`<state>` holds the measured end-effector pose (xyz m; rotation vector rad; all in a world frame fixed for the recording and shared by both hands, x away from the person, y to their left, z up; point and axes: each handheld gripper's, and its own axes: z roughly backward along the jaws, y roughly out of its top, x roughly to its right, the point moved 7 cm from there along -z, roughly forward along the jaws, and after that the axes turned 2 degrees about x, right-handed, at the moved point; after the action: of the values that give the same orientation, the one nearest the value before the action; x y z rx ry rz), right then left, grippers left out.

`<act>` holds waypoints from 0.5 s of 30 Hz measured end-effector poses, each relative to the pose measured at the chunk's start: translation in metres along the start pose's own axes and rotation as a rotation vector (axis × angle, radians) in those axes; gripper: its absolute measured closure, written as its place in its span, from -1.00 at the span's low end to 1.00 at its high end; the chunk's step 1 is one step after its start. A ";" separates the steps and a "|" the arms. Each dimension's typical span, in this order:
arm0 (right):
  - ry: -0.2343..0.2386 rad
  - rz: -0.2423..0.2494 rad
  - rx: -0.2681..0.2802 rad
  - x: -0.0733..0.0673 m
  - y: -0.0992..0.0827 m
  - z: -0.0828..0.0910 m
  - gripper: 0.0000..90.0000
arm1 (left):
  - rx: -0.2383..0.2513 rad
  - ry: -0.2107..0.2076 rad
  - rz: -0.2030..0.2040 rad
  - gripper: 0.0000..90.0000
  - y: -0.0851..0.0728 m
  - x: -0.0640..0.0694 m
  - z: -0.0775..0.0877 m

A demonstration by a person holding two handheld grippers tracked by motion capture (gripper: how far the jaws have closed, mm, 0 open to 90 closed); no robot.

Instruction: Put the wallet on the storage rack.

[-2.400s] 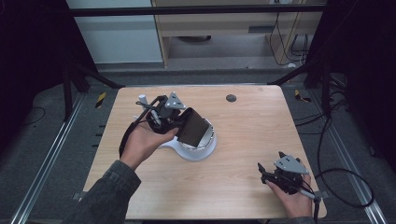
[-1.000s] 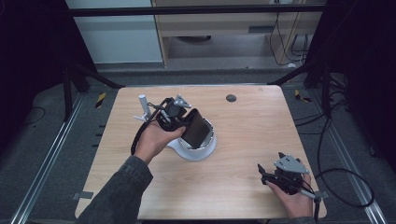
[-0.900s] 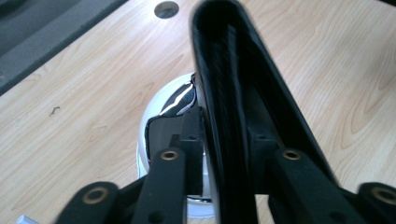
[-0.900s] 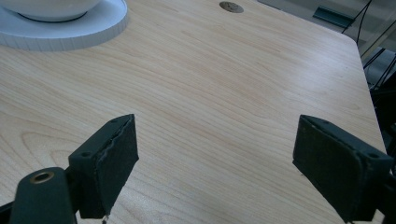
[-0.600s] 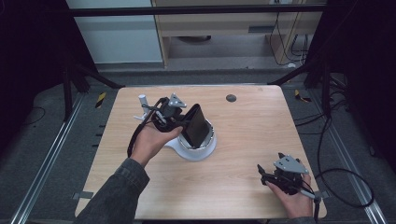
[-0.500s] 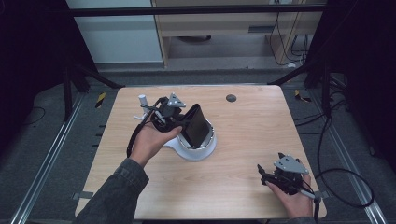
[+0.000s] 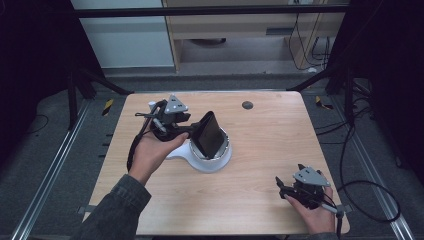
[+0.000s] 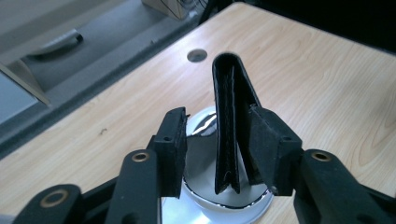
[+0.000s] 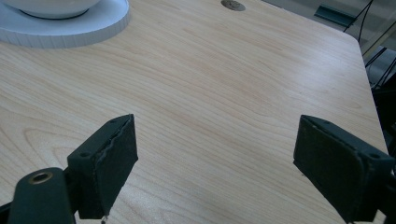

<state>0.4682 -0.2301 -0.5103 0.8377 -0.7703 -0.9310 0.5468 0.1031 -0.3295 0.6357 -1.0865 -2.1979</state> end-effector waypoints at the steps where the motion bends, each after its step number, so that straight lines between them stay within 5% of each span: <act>1: 0.000 0.000 0.000 0.000 0.000 0.000 -0.70 | 0.000 0.000 0.000 0.19 0.000 0.000 0.000; 5: -0.001 0.002 -0.002 0.000 0.000 0.000 -0.70 | 0.005 0.011 -0.025 0.03 0.000 0.003 0.010; 15: 0.004 0.008 -0.010 -0.002 -0.001 -0.001 -0.72 | 0.062 -0.042 0.009 -0.56 -0.006 0.012 0.029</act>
<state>0.4680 -0.2288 -0.5121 0.8267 -0.7646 -0.9249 0.5174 0.1131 -0.3207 0.6123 -1.1804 -2.1861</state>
